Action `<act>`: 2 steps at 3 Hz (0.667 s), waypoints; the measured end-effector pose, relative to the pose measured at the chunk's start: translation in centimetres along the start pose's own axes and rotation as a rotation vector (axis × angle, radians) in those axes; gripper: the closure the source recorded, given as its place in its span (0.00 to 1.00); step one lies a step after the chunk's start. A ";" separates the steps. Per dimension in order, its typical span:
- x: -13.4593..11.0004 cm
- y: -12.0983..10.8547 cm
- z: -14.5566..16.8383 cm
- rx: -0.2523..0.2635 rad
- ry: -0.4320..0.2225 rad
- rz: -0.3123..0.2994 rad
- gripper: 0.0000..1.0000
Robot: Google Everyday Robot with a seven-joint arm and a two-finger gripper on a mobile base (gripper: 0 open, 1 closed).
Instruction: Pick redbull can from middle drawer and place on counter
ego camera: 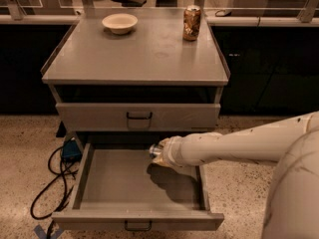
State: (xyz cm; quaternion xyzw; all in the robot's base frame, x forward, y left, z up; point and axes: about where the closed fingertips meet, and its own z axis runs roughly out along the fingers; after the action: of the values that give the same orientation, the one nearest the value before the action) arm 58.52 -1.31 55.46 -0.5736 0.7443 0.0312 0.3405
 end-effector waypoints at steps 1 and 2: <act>-0.1 -0.2 0.4 -0.005 0.004 0.008 1.00; -1.8 -0.1 -1.7 -0.059 0.036 -0.006 1.00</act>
Offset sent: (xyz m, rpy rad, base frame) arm -0.0895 -0.0060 0.0695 -0.1981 0.3939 0.1799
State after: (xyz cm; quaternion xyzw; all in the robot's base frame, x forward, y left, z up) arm 58.00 -0.56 57.73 -0.5861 0.7475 0.0418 0.3098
